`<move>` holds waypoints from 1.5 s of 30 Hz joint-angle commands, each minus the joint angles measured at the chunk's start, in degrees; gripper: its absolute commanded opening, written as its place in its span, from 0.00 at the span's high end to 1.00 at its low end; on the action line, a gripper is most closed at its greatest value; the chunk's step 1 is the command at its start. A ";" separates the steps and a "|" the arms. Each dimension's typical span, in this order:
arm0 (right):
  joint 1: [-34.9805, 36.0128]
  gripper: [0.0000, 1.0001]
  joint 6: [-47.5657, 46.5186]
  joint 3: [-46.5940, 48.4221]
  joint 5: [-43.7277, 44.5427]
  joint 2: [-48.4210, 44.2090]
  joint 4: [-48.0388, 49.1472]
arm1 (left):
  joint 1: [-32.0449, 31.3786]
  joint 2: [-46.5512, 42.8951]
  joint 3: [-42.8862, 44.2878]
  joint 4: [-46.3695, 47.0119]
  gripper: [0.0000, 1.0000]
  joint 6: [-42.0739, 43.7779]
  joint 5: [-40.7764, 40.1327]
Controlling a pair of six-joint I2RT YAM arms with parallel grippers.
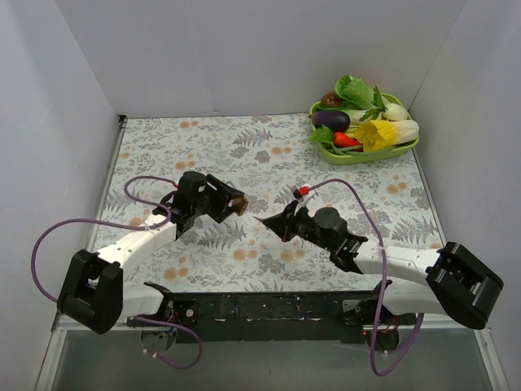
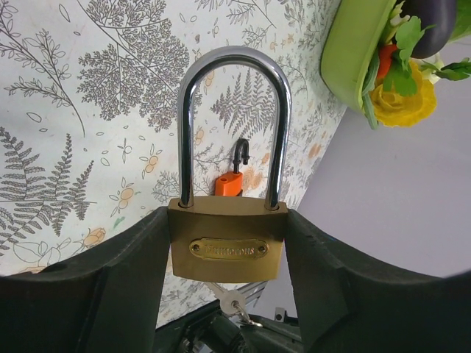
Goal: Unlock with the key
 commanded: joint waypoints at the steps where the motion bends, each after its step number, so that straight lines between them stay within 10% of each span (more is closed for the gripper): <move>1: 0.88 0.99 0.17 4.70 3.34 2.59 4.60 | -0.21 -5.09 -0.63 3.84 1.00 -25.90 0.46; 45: 3.61 0.99 4.39 10.50 5.19 14.02 8.73 | -0.30 -9.76 -4.77 3.84 1.00 -34.78 -2.80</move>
